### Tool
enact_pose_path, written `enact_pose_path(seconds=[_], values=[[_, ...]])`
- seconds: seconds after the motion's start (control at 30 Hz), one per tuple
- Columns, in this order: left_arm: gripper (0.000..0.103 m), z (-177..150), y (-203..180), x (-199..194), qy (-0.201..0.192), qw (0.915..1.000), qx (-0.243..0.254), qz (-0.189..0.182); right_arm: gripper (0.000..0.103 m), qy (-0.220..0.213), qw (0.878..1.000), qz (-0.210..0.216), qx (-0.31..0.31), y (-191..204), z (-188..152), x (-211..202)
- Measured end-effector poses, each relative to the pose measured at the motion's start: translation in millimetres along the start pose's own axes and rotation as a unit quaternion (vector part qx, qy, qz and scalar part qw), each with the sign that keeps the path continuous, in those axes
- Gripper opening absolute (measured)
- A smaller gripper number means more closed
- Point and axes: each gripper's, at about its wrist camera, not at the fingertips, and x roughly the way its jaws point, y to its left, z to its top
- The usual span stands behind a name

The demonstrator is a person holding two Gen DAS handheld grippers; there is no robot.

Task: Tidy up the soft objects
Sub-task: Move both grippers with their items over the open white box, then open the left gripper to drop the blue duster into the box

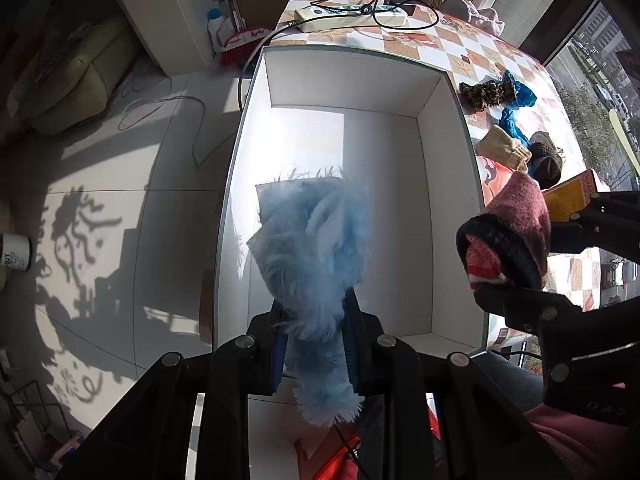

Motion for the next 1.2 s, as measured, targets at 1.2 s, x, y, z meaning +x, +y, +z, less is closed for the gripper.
enact_pose_path(seconds=[1.2], values=[[0.027, 1, -10, 26, 0.027, 0.9995, 0.018, 0.004, 0.049, 0.026, 0.999, 0.025, 0.018, -3, 8, 20]])
